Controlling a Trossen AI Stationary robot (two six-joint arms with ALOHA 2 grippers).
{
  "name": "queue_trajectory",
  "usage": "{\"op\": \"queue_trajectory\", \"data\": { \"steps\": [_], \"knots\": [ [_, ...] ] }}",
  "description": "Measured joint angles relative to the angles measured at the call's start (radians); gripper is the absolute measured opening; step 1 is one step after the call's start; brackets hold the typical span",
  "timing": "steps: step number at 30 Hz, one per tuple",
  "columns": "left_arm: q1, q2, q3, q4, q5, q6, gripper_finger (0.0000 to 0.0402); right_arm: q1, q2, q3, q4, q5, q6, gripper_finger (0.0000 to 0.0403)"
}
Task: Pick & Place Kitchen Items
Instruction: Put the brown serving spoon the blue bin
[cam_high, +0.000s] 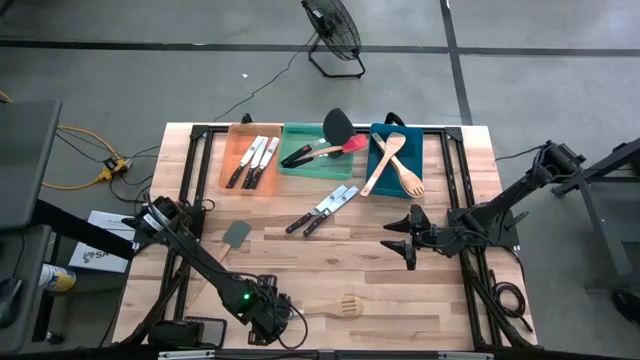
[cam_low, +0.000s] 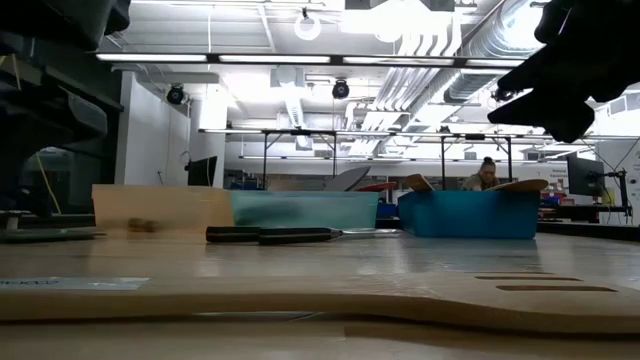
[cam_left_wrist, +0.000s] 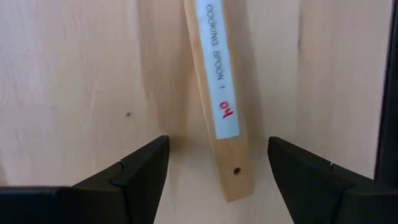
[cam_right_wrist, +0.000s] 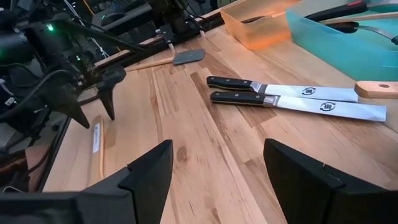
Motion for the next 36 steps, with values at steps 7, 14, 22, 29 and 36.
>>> {"op": "queue_trajectory", "data": {
  "steps": [7, 14, 22, 29, 36],
  "knots": [
    [0.0, 0.002, 0.0, -0.032, -0.051, 0.025, 0.0269, 0.0, 0.0, 0.0, 0.005, 0.0, 0.0, 0.0243],
    [0.008, 0.002, 0.0, -0.026, -0.086, 0.129, 0.0269, 0.0, 0.0, 0.0, 0.006, 0.0, 0.0, 0.0243],
    [0.046, 0.002, 0.002, -0.079, -0.071, 0.182, 0.0269, 0.0, 0.0, 0.0, 0.005, 0.0, -0.001, 0.0243],
    [0.104, 0.002, 0.001, -0.082, -0.005, 0.254, 0.0269, 0.0, 0.0, 0.0, 0.005, -0.003, -0.001, 0.0243],
    [0.174, 0.002, 0.001, -0.116, 0.025, 0.281, 0.0269, 0.0, 0.0, 0.0, 0.005, -0.003, 0.001, 0.0243]
  ]
}}
